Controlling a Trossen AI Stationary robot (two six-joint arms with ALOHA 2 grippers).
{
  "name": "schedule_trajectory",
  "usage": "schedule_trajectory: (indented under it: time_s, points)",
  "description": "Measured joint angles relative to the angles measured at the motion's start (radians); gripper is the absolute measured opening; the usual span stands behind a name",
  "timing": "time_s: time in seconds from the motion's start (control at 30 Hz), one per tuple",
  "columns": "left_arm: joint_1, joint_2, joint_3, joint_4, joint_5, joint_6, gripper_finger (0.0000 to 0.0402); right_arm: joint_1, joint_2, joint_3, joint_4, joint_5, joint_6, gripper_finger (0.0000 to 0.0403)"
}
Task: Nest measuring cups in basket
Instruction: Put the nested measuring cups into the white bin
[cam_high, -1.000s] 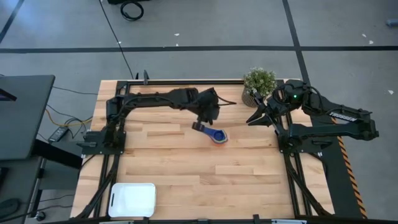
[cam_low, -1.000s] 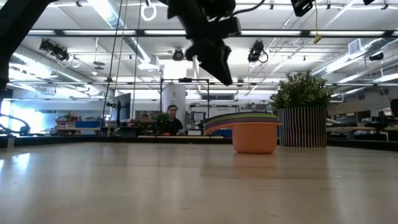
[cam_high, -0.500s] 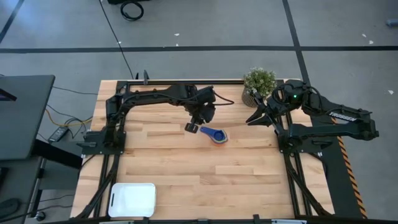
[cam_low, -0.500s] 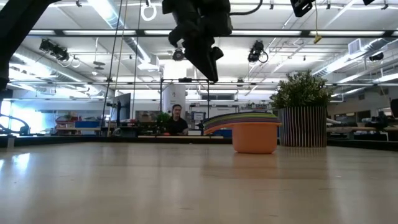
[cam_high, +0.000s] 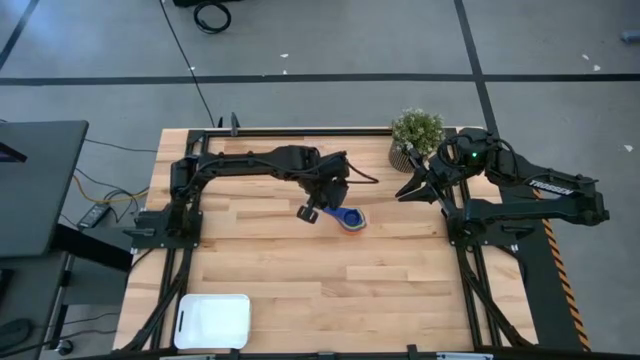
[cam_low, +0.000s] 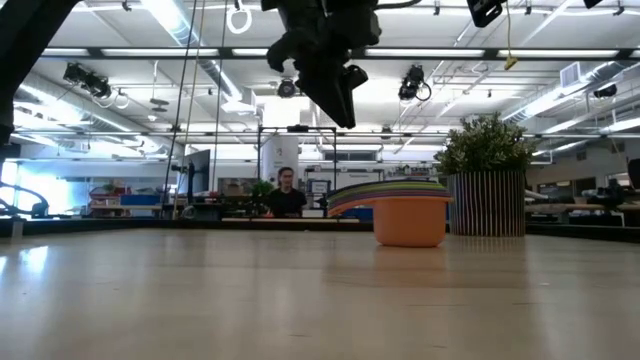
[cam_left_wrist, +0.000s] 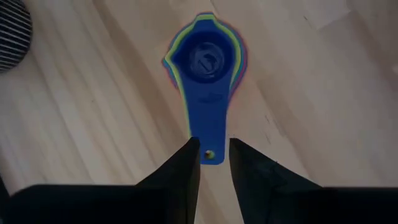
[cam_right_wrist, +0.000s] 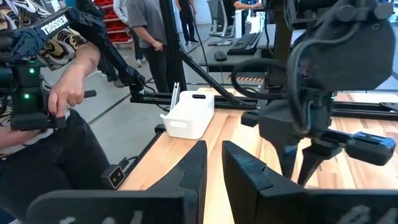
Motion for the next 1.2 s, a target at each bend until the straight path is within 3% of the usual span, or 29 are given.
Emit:
schedule_trajectory:
  time_s: [0.47,0.6,0.87,1.2]
  points:
    - [0.045,0.000,0.003,0.012,0.001,-0.253,0.0094,0.000,0.000,0.000,0.000,0.000,0.000,0.0057]
    - [0.054,0.003,0.081,-0.122,0.040,-0.268,0.0094,0.000,0.000,0.000,0.000,0.000,0.000,0.0057]
    - [0.041,0.015,0.195,-0.230,0.034,-0.305,0.0094,0.000,0.000,0.000,0.000,0.000,0.000,0.0057]
    - [0.011,0.176,0.342,-0.320,0.057,-0.365,0.0093,0.000,0.009,0.002,0.037,0.001,0.000,0.0057]
